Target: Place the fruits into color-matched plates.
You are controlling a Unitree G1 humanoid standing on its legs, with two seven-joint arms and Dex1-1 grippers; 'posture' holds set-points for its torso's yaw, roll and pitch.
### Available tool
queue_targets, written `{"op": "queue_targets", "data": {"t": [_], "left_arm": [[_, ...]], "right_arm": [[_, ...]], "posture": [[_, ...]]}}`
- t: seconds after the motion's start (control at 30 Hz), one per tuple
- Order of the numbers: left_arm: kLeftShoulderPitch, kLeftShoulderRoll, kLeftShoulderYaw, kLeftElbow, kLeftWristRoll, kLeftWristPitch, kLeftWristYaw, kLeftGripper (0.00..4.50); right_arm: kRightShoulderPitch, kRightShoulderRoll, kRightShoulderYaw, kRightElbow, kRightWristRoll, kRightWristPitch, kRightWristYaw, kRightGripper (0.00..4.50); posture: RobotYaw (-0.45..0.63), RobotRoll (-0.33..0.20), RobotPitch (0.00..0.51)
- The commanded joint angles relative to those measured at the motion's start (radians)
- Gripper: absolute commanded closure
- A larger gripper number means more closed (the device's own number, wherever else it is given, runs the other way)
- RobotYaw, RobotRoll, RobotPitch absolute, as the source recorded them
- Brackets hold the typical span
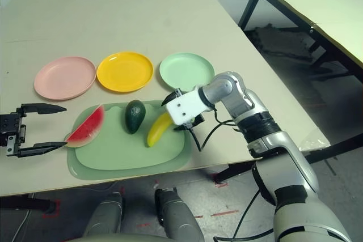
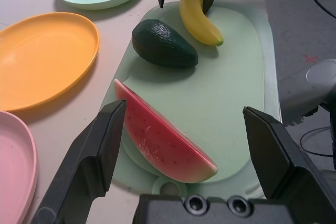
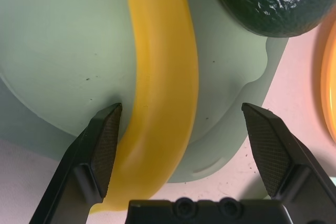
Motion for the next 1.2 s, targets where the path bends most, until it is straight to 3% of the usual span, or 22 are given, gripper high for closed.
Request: {"op": "queue_targets", "data": {"t": [0.03,0.13,0.23,0.43,0.47,0.7,0.87,1.0,1.2], "left_arm": [[-0.003,-0.006,-0.018,0.004,0.021,-0.015,-0.007,0.0],[-0.003,-0.007,-0.018,0.003,0.025,-0.018,-0.007,0.0],[-0.004,-0.008,-0.02,0.004,0.027,-0.017,-0.008,0.0],[-0.017,-0.012,-0.03,0.008,0.03,-0.017,-0.011,0.0],[-0.019,-0.012,-0.031,0.01,0.03,-0.017,-0.012,0.0],[-0.036,-0.011,-0.036,0.016,0.031,-0.01,-0.017,0.0],[-0.063,-0.02,-0.026,0.014,0.001,0.014,-0.003,0.0],[-0.081,-0.038,-0.013,0.008,-0.034,0.057,0.022,0.0],[-0.103,-0.04,-0.024,0.002,-0.031,0.102,0.057,0.0]], "right_arm": [[0.044,0.01,0.042,-0.028,-0.014,0.059,0.033,0.03],[0.059,0.007,0.039,-0.065,-0.011,0.144,0.048,0.03],[0.078,-0.001,0.038,-0.116,-0.004,0.25,0.075,0.46],[0.112,-0.028,0.039,-0.197,-0.012,0.385,0.117,2.64],[0.115,-0.031,0.039,-0.207,-0.012,0.4,0.12,2.82],[0.097,-0.039,0.026,-0.243,-0.004,0.472,0.134,2.82],[-0.034,-0.038,-0.024,-0.183,0.034,0.574,0.171,2.82],[-0.184,-0.04,-0.044,-0.005,0.012,0.555,0.13,2.82],[-0.37,0.038,-0.061,0.342,-0.036,0.426,-0.063,2.82]], "posture": [[0.07,0.0,0.158],[0.07,0.0,0.158],[0.06,0.0,0.158],[0.06,0.0,0.158],[0.06,0.0,0.157],[0.05,0.0,0.153],[0.04,0.0,0.156],[0.04,0.0,0.158],[0.04,0.0,0.156]]}}
